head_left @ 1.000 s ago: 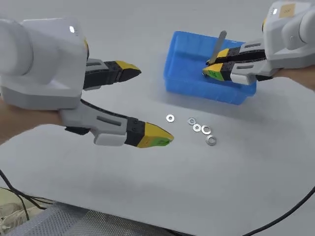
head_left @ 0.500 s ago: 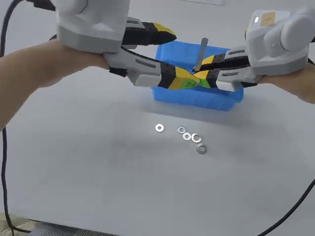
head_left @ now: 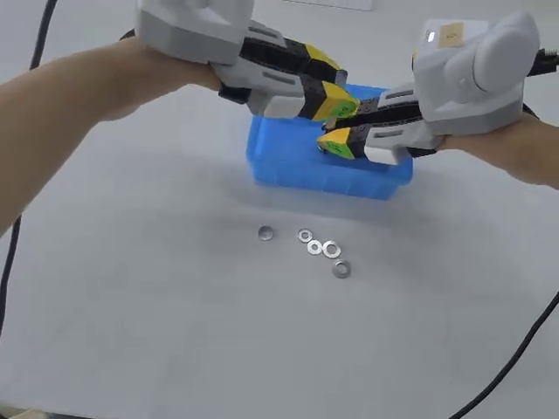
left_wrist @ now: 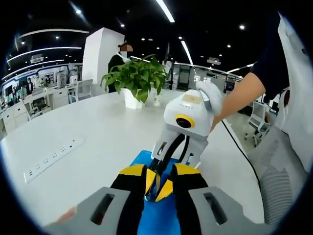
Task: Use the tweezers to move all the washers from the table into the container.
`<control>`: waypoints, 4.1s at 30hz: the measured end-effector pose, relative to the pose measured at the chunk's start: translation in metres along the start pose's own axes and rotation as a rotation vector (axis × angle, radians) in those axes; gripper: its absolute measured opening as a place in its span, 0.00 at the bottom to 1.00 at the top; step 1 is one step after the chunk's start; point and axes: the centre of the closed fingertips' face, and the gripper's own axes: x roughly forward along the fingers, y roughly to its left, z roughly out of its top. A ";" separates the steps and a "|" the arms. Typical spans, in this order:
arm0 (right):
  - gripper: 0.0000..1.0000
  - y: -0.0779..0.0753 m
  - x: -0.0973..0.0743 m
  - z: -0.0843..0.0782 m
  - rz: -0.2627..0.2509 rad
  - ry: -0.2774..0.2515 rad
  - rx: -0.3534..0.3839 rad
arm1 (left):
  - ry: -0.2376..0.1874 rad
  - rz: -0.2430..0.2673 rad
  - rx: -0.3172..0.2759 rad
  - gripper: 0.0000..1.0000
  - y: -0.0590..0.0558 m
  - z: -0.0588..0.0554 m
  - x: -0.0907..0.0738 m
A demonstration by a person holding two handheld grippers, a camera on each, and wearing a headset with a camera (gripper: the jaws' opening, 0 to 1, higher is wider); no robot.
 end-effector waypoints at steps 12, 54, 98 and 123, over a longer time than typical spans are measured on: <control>0.11 0.000 -0.001 -0.001 0.002 0.006 -0.003 | 0.029 -0.035 0.046 0.09 -0.008 0.000 0.000; 0.32 0.001 -0.043 0.008 -0.124 -0.016 0.025 | 0.005 0.016 0.167 0.05 -0.003 0.020 -0.035; 0.67 0.111 -0.114 0.001 -0.207 -0.089 0.107 | -0.025 0.066 0.156 0.05 -0.110 -0.007 -0.110; 0.79 0.142 -0.096 -0.028 -0.122 -0.016 0.166 | 0.004 0.048 0.165 0.05 -0.115 -0.027 -0.092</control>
